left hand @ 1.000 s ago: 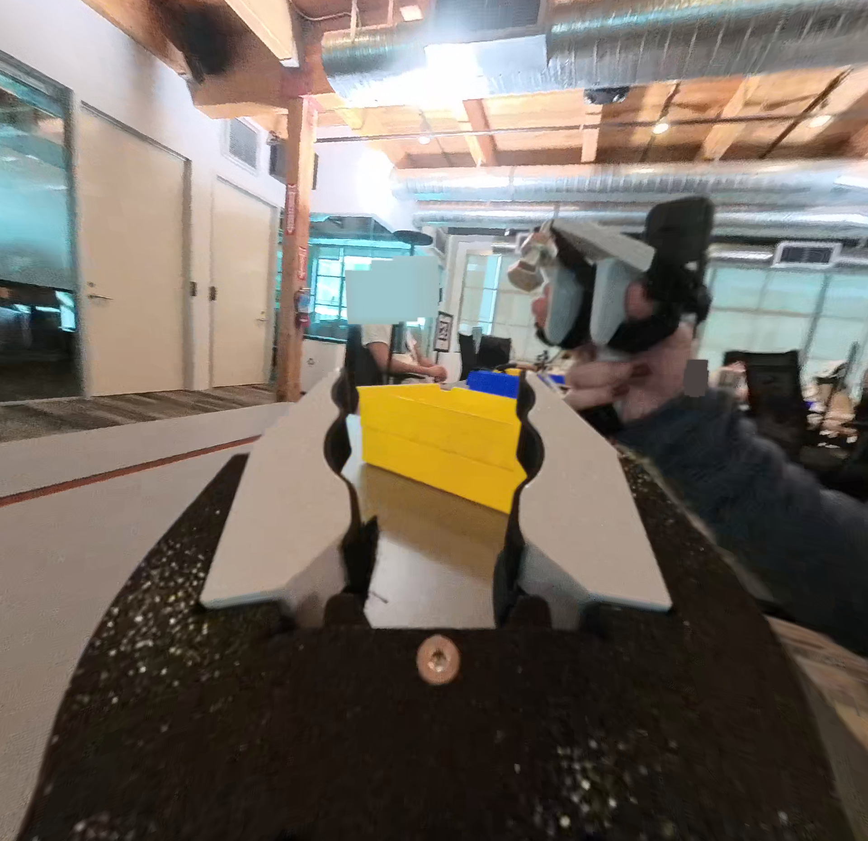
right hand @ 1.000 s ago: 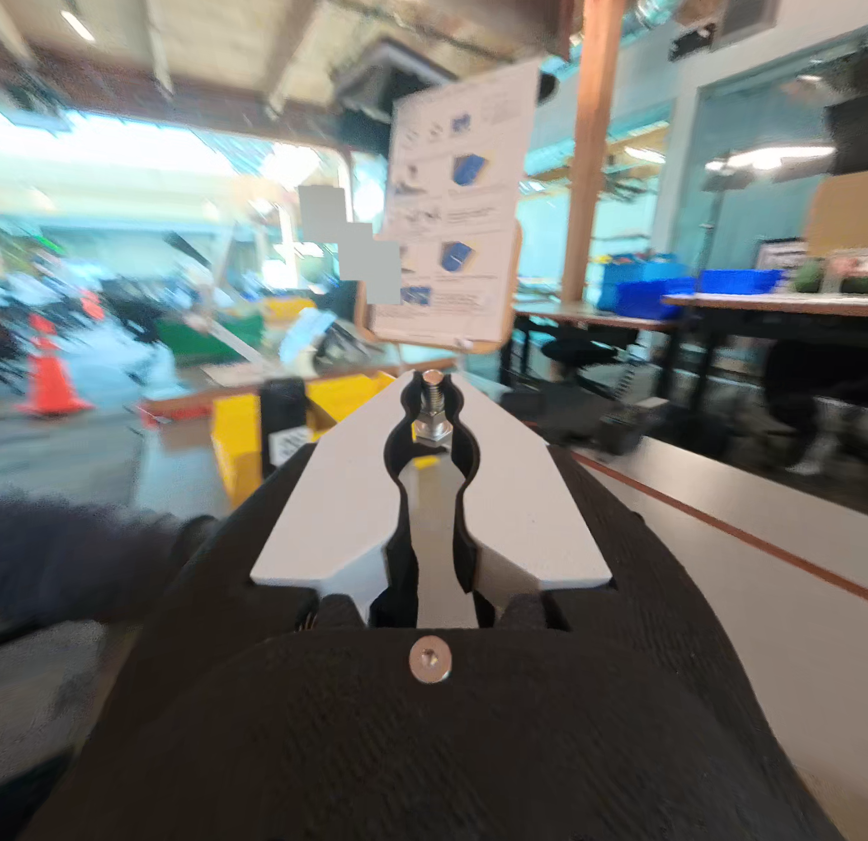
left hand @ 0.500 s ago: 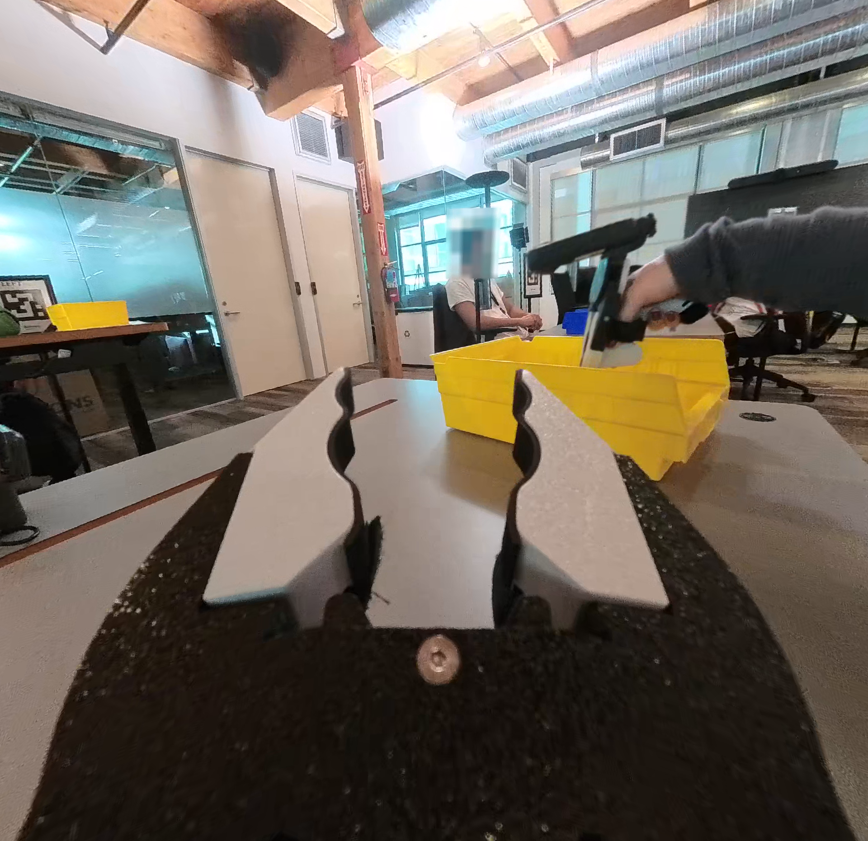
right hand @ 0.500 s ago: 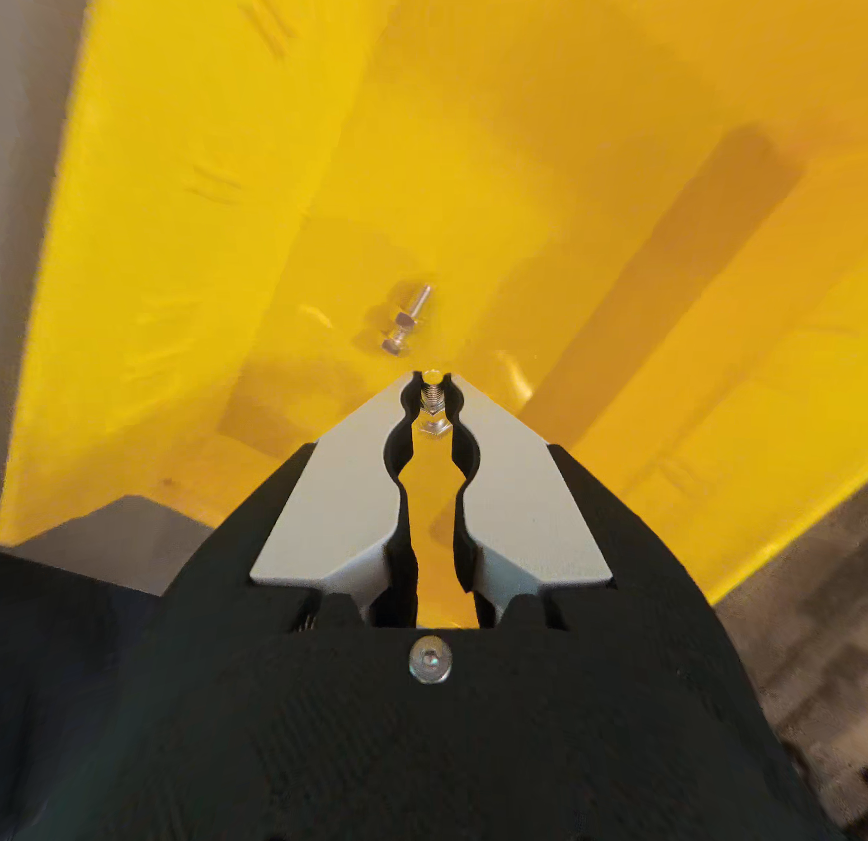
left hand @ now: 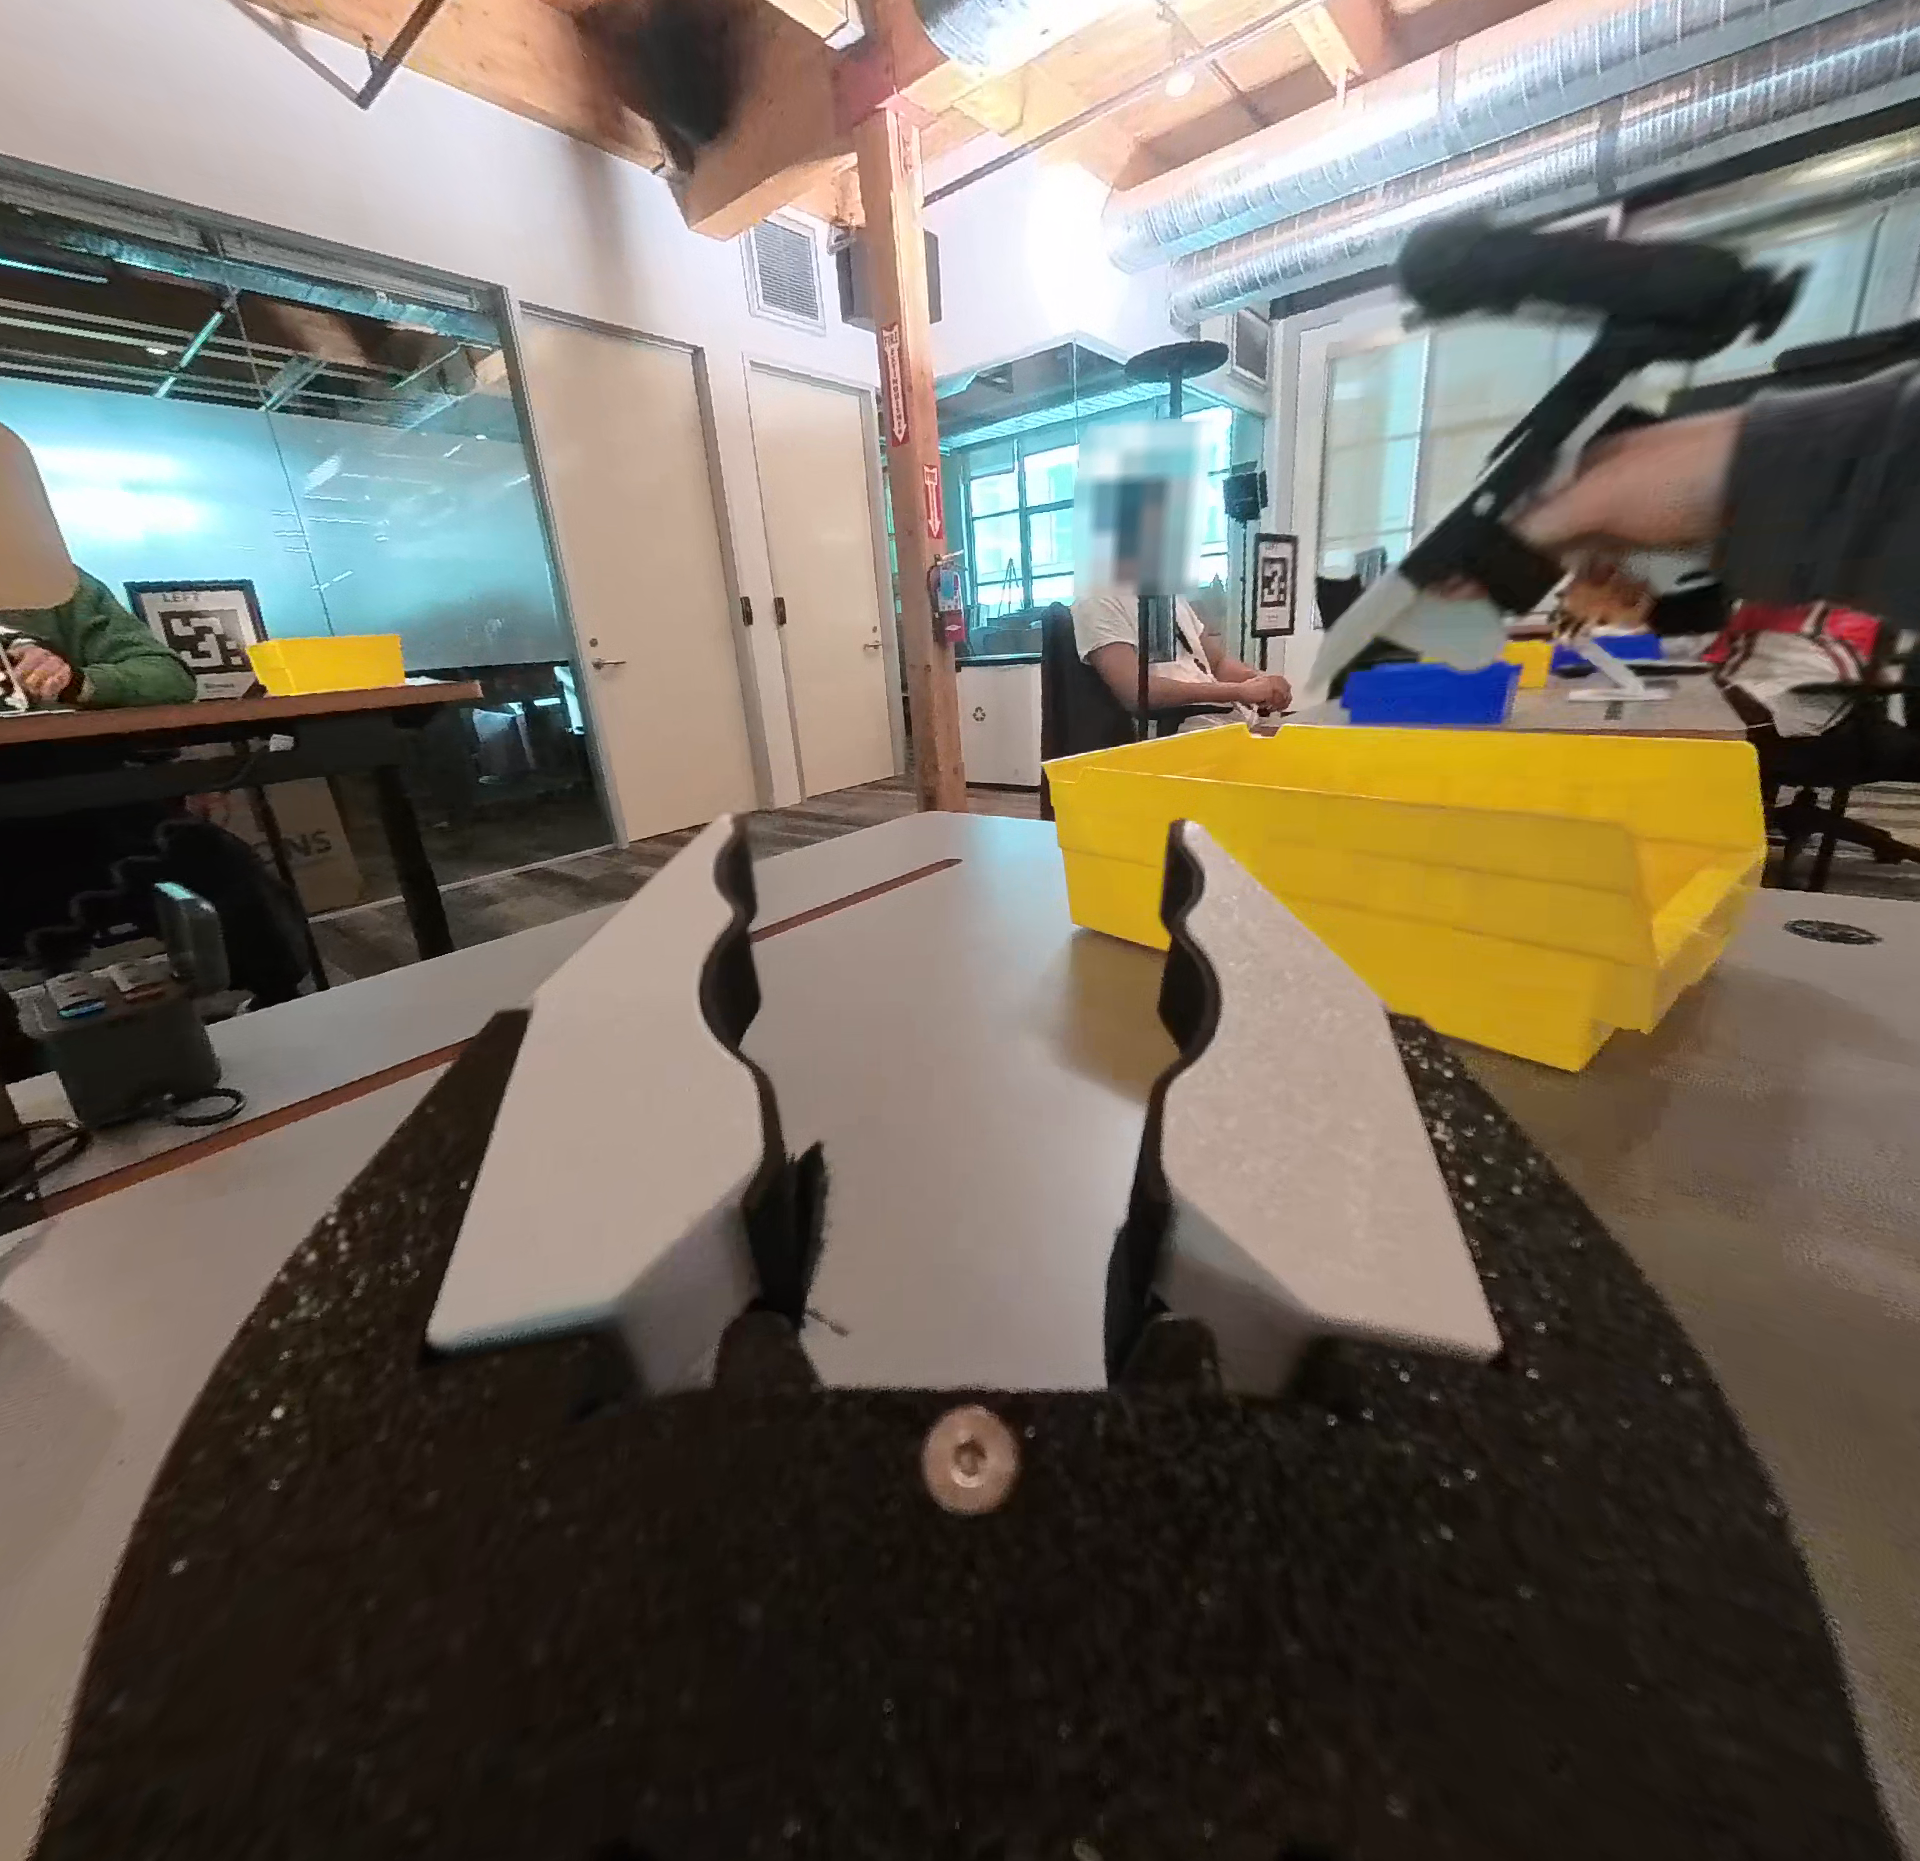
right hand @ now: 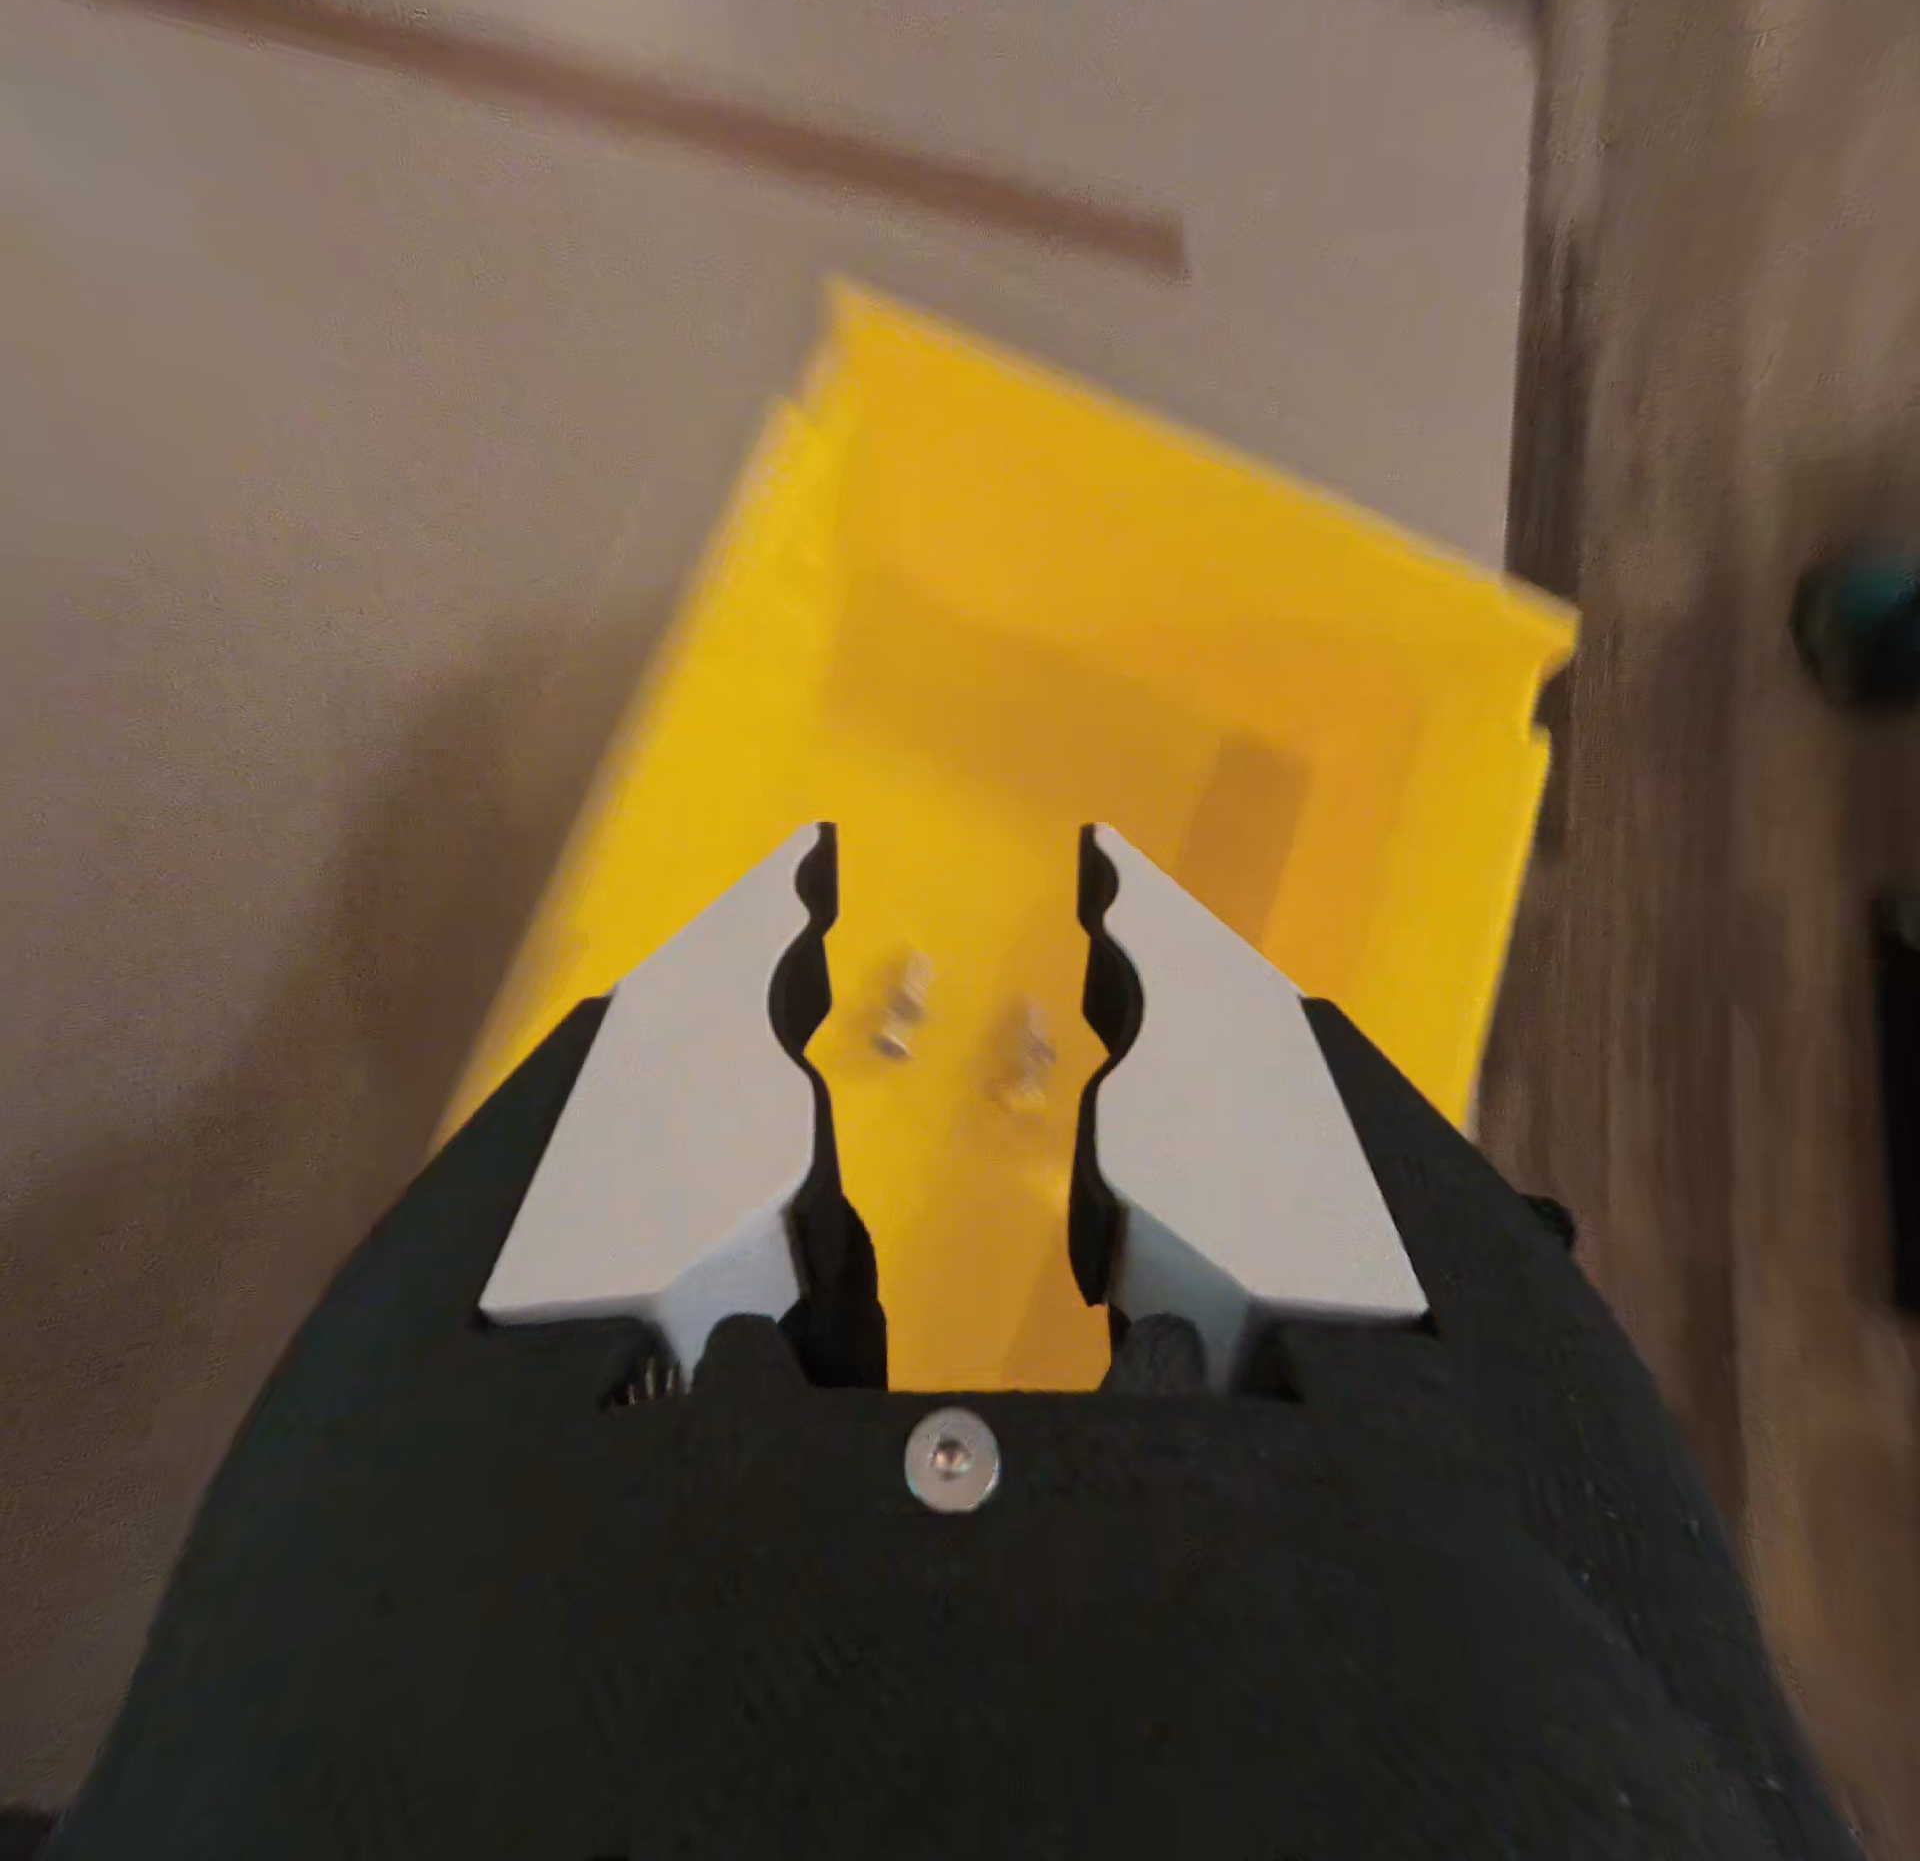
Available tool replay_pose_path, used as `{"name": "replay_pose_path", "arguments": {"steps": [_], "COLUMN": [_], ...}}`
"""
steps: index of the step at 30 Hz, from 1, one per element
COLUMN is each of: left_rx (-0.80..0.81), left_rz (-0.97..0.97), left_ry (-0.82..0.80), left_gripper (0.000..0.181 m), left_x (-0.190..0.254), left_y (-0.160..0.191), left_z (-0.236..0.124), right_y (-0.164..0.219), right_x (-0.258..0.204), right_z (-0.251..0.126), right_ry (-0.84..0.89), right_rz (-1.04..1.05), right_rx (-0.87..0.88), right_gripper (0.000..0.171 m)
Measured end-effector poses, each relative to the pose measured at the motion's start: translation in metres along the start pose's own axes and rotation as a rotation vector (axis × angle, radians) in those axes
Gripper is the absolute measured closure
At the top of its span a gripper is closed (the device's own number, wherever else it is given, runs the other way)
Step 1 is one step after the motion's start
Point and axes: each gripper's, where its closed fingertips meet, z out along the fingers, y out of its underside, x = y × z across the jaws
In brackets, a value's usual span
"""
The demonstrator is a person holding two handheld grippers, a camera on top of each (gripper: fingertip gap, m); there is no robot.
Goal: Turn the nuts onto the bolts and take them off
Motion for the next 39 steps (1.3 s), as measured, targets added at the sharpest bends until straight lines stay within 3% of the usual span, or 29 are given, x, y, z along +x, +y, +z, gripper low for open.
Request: {"name": "replay_pose_path", "arguments": {"steps": [3, 5, 9, 13, 16, 19, 22, 26, 29, 32, 34, 39], "left_rx": [-0.013, -0.017, -0.007, -0.027, -0.034, -0.037, -0.048, -0.140, -0.272, -0.566, -0.797, -1.256], "left_rz": [0.037, 0.060, 0.061, 0.048, 0.082, 0.110, 0.008, -0.124, -0.148, -0.089, -0.073, -0.200], "left_ry": [-0.037, -0.058, -0.086, -0.097, -0.100, -0.077, 0.024, 0.036, -0.027, -0.204, -0.234, -0.136], "left_gripper": [0.104, 0.104, 0.107, 0.104, 0.104, 0.105, 0.112, 0.116, 0.123, 0.117, 0.118, 0.120], "left_x": [-0.006, -0.011, -0.021, -0.026, -0.026, -0.009, 0.019, -0.012, -0.081, -0.178, -0.218, -0.233], "left_y": [0.003, 0.003, -0.001, 0.002, 0.001, -0.017, -0.053, -0.100, -0.111, -0.068, -0.030, 0.036], "left_z": [0.001, 0.000, -0.002, -0.002, -0.001, -0.002, -0.009, -0.031, -0.055, -0.092, -0.122, -0.177], "right_y": [-0.064, -0.084, -0.101, -0.103, -0.098, -0.094, -0.091, -0.089, -0.088, -0.087, -0.087, -0.086], "right_x": [-0.096, -0.163, -0.243, -0.261, -0.262, -0.274, -0.281, -0.287, -0.291, -0.292, -0.290, -0.290], "right_z": [-0.064, -0.085, -0.055, 0.015, 0.046, 0.055, 0.051, 0.044, 0.043, 0.045, 0.046, 0.046], "right_ry": [-0.126, -0.216, -0.300, -0.209, -0.181, -0.190, -0.224, -0.324, -0.370, -0.403, -0.415, -0.432], "right_rz": [-0.110, -0.188, -0.229, -0.212, -0.191, -0.283, -0.338, -0.315, -0.315, -0.292, -0.274, -0.266], "right_rx": [0.453, 0.665, 0.875, 0.999, 1.062, 1.098, 1.136, 1.160, 1.158, 1.141, 1.134, 1.131], "right_gripper": [0.122, 0.121, 0.117, 0.118, 0.119, 0.120, 0.123, 0.123, 0.123, 0.123, 0.123, 0.125]}}
